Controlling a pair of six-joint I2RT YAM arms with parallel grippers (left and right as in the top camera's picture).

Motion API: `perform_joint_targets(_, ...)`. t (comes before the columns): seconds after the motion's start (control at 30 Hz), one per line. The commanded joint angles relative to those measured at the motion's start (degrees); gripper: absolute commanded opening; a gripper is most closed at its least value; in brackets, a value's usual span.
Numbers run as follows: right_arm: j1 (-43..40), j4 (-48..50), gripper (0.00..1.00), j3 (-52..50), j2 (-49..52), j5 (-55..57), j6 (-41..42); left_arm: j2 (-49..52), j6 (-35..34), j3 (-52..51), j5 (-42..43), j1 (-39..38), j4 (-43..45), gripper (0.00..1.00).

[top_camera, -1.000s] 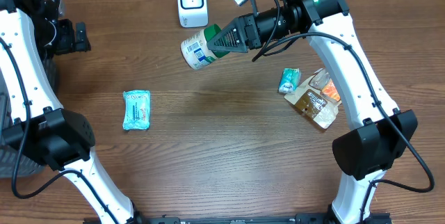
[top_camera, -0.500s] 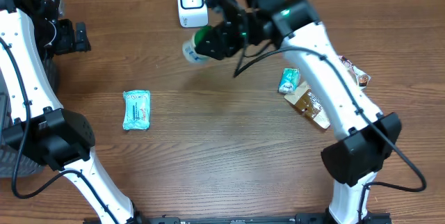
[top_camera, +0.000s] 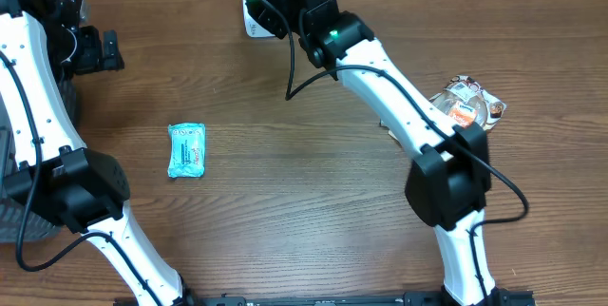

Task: Scan the item barcode
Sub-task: 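Tilt the jar and hold its side under the scanner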

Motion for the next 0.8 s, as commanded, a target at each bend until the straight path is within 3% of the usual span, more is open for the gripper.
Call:
perform_joint_targets(0.0, -0.42, 6.54, 0.45, 0.39, 2.67, 3.32, -10.75, -0.94, 0.46, 1.07, 0.26, -0.44, 0.13, 1.00)
perform_joint_targets(0.23, -0.74, 17.79, 0.35, 0.39, 8.04, 3.74, -23.23, -0.94, 0.46, 1.07, 0.26, -0.44, 0.11, 1.00)
perform_joint_targets(0.6, -2.08, 23.87, 0.37, 0.39, 12.52, 4.79, -38.34, -0.94, 0.46, 1.07, 0.24, -0.44, 0.13, 0.99)
perform_joint_targets(0.77, -4.02, 24.70, 0.41, 0.39, 12.68, 4.52, -40.26, -0.94, 0.46, 1.07, 0.24, -0.44, 0.13, 1.00)
